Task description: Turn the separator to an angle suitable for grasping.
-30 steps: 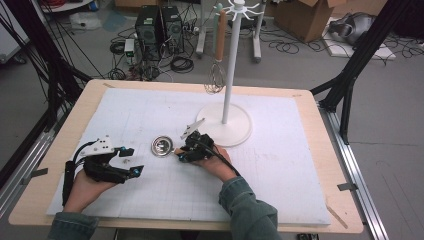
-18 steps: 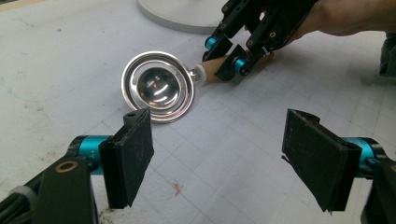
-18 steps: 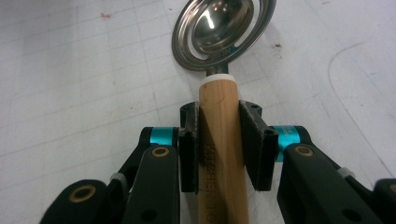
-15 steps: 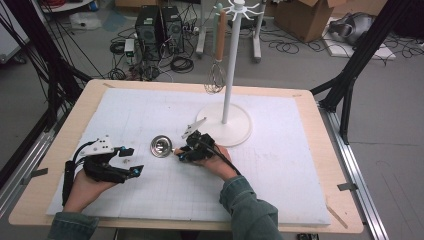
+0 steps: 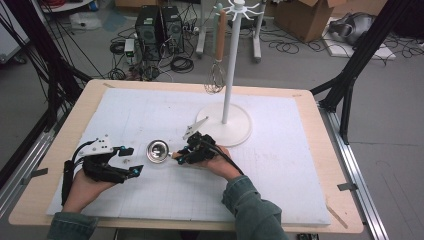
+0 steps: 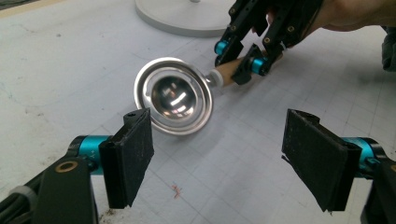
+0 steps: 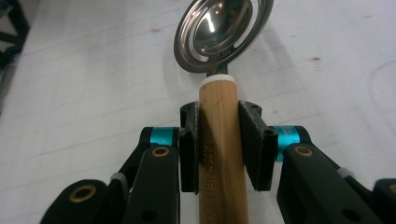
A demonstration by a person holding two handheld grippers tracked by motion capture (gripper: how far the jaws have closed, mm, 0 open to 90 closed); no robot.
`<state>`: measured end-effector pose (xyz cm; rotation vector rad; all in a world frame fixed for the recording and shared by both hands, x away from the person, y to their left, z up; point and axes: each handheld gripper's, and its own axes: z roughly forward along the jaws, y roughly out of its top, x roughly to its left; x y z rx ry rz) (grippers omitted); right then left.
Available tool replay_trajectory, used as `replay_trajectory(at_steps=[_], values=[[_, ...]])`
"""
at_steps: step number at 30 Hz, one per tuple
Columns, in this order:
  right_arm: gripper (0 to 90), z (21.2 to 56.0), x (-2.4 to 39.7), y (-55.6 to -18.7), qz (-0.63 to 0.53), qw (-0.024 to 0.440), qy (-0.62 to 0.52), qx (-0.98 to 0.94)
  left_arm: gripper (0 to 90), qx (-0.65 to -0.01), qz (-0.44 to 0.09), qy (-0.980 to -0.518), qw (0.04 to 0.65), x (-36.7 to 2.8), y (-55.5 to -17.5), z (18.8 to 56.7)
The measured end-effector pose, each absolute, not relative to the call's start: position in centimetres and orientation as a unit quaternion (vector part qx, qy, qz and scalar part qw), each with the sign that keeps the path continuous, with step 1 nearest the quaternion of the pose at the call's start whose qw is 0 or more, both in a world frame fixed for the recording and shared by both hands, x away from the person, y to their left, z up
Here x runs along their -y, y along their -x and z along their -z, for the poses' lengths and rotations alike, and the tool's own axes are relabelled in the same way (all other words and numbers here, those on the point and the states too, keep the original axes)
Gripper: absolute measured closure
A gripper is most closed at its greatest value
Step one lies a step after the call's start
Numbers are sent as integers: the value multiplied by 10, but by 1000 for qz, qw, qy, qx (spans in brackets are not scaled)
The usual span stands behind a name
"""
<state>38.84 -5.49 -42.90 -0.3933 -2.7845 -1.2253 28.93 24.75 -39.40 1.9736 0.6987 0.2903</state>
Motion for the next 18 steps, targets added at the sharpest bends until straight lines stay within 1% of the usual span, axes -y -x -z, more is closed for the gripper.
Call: replay_trajectory(at_steps=[4,6,12,18], values=[[706,429,53,-379,391,60,105,913,252,-283,-121,-814,493,-246,-288,392],[706,430,51,-373,392,78,89,912,252,-283,-120,-814,493,-245,-288,392],[705,433,45,-359,386,98,60,915,254,-276,-118,-817,492,-243,-288,392],[704,438,44,-355,381,107,49,917,256,-275,-116,-819,491,-241,-288,393]])
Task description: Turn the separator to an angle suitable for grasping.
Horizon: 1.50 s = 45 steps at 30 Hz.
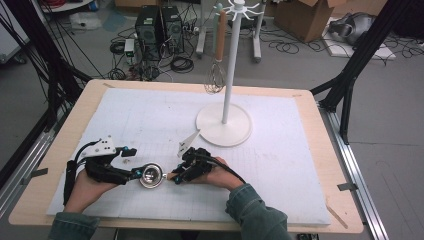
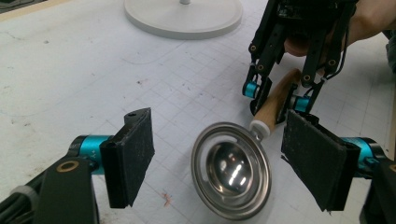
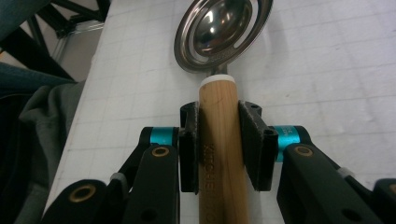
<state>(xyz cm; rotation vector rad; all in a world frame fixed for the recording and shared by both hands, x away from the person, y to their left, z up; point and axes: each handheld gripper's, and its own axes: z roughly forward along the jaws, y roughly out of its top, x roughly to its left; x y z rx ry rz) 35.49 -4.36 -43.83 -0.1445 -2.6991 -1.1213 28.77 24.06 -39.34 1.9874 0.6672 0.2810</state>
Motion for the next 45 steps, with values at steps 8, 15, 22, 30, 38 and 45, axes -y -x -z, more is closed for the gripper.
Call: replay_trajectory(at_steps=[8,15,22,30,38,45], values=[[700,441,40,-353,374,103,42,921,257,-268,-113,-822,489,-238,-288,394],[646,439,41,-353,381,92,49,918,258,-264,-108,-822,493,-238,-288,394],[562,436,42,-352,389,84,56,916,261,-258,-104,-824,494,-236,-288,395],[435,426,57,-353,405,71,85,908,267,-246,-102,-829,492,-232,-289,395],[395,412,85,-349,418,46,108,901,292,-226,-94,-839,486,-223,-290,396],[365,410,119,-341,437,23,141,888,314,-202,-89,-848,481,-213,-293,394]])
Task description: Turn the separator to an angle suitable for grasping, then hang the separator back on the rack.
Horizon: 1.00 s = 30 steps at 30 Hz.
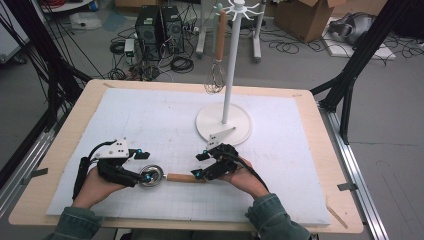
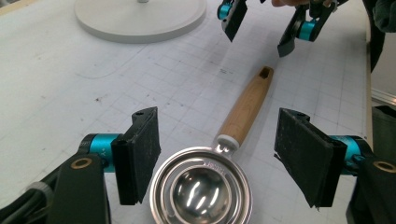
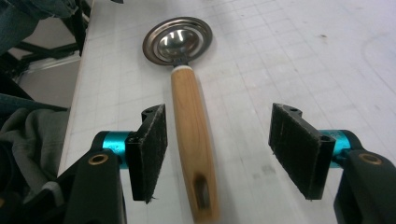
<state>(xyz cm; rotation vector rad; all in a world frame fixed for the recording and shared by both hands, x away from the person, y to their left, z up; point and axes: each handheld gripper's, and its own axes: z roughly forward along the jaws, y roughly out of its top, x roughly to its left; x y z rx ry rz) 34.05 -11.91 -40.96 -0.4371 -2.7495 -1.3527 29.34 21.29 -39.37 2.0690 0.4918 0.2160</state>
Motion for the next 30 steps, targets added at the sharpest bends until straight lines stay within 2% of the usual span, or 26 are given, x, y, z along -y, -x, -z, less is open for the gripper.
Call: replay_trajectory(at_steps=[14,30], values=[[329,403,167,-323,459,-9,173,871,354,-159,-73,-869,464,-196,-299,389],[321,406,197,-308,465,-29,196,863,400,-115,-48,-891,438,-181,-307,401]])
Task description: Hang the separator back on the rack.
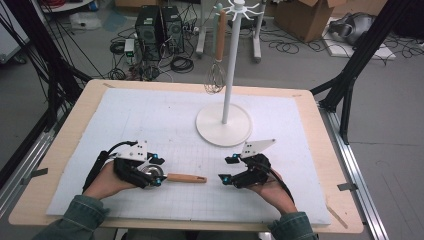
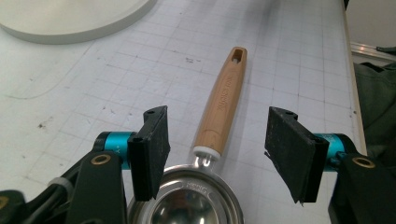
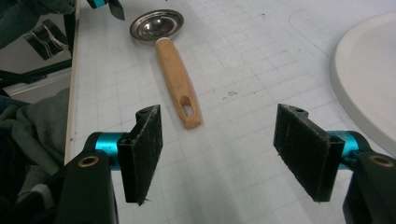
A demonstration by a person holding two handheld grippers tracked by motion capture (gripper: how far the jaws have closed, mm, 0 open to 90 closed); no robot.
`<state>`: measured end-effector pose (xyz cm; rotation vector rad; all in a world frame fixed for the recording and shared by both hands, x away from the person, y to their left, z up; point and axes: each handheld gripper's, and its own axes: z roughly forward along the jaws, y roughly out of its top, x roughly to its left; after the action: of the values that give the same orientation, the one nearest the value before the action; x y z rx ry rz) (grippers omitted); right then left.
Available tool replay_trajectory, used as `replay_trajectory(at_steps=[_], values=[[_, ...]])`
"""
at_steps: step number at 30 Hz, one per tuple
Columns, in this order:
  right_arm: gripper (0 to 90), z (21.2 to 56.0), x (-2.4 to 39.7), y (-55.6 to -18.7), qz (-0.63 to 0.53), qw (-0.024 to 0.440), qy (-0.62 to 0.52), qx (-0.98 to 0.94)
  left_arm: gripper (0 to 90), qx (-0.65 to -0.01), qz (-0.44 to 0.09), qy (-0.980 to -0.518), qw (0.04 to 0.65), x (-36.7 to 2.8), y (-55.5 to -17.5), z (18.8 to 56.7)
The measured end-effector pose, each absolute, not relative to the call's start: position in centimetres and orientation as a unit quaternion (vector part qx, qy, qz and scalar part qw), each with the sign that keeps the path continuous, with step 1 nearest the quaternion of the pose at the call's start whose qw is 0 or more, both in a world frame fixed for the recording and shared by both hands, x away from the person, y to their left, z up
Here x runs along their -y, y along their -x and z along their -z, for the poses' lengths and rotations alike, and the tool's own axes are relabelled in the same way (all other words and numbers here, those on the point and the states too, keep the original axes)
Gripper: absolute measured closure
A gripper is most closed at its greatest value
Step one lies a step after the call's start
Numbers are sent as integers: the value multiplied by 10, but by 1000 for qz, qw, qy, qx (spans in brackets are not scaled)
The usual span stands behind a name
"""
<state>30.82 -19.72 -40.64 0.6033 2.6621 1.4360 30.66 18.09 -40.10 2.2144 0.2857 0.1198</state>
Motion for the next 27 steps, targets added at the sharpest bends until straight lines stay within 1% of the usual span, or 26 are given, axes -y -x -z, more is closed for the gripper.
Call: replay_trajectory(at_steps=[3,5,15,27], values=[[321,406,198,-307,-463,29,-195,-864,405,-111,-44,-895,430,-179,-308,404],[321,406,199,-306,-462,30,-192,-865,432,-108,-43,-898,425,-176,-309,406],[318,412,202,-300,-465,29,-194,-863,463,-98,-35,-914,392,-158,-313,418],[318,418,204,-301,-465,23,-197,-863,549,-98,-38,-929,355,-146,-321,430]])
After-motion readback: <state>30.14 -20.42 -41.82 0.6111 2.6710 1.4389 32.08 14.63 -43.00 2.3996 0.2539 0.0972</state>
